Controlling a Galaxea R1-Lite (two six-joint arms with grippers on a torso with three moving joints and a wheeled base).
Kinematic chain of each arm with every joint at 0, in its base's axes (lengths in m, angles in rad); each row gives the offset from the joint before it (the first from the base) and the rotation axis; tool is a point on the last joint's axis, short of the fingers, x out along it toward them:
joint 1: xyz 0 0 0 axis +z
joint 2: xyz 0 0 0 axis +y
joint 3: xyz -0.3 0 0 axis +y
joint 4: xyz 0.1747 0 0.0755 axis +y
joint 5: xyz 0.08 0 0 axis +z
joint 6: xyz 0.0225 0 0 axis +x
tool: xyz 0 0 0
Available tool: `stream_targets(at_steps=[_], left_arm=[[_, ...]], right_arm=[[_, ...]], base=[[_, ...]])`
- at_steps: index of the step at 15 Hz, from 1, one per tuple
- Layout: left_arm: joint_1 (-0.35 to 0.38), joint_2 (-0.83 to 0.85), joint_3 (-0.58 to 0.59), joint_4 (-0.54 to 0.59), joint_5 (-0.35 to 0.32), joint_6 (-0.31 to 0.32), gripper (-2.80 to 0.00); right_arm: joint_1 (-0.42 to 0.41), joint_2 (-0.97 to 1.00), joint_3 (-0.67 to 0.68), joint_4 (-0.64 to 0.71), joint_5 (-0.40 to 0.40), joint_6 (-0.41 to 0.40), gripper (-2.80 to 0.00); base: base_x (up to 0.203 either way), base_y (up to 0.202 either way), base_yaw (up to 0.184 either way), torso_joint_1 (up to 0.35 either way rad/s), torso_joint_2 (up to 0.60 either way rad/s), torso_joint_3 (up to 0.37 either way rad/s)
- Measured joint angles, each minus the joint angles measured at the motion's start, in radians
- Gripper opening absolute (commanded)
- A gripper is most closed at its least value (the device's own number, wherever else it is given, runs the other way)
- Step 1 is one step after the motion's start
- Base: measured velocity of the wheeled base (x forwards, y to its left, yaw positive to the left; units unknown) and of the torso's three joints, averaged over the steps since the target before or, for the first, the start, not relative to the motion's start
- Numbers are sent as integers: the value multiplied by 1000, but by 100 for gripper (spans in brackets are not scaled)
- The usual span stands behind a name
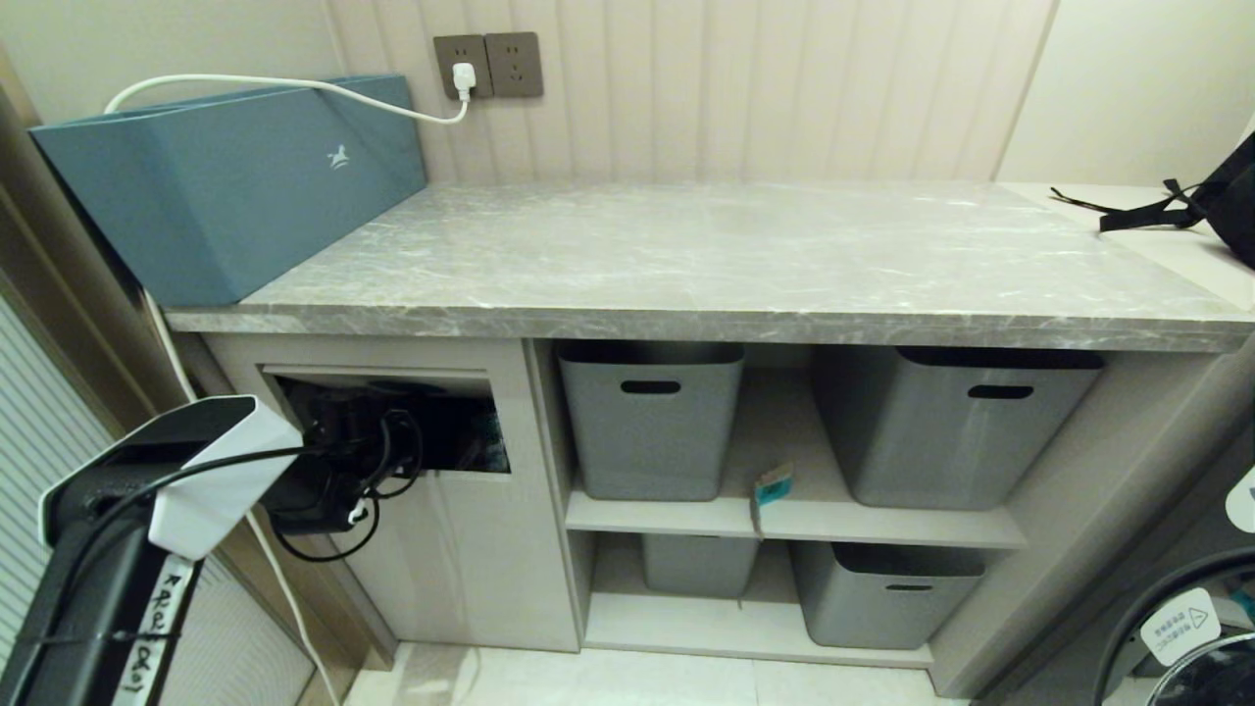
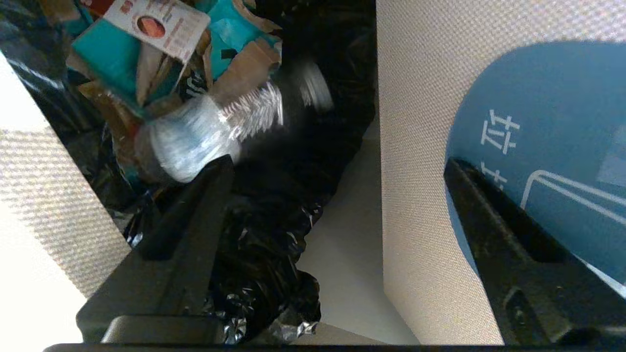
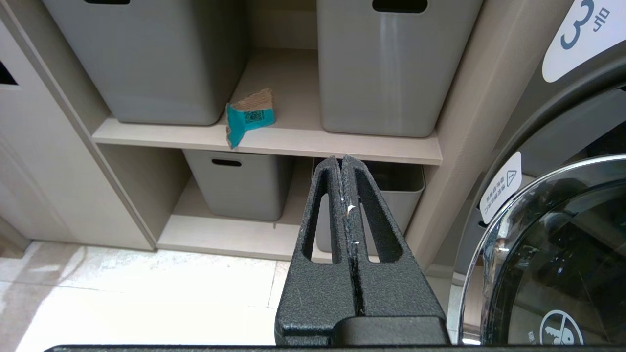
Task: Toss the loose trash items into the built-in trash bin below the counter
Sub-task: Put the garbage in the trash can
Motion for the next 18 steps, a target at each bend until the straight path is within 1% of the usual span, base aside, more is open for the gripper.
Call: stream_targets(at_steps=[2, 4, 7, 8, 11, 15, 18], left_arm=[[1, -2, 4, 0, 0, -1, 0], [5, -17, 35, 0, 11, -5, 0], [15, -87, 162, -6, 27, 2, 0], [19, -119, 212, -7, 31, 9, -280], [28, -213, 330, -14, 77, 27, -280], [28, -340, 506, -12, 79, 28, -280], [27, -472, 648, -8, 76, 32, -280]], right_arm=[[0, 0, 0, 0, 0, 0, -280], [0, 0, 0, 0, 0, 0, -280], [0, 0, 0, 0, 0, 0, -280], [0, 0, 0, 0, 0, 0, -280], [0, 0, 0, 0, 0, 0, -280], [0, 0, 0, 0, 0, 0, -280], [0, 0, 0, 0, 0, 0, -280]], base=[[0, 0, 0, 0, 0, 0], [0, 0, 0, 0, 0, 0], [0, 0, 0, 0, 0, 0], [0, 0, 0, 0, 0, 0], [0, 0, 0, 0, 0, 0], [0, 0, 0, 0, 0, 0], [0, 0, 0, 0, 0, 0]])
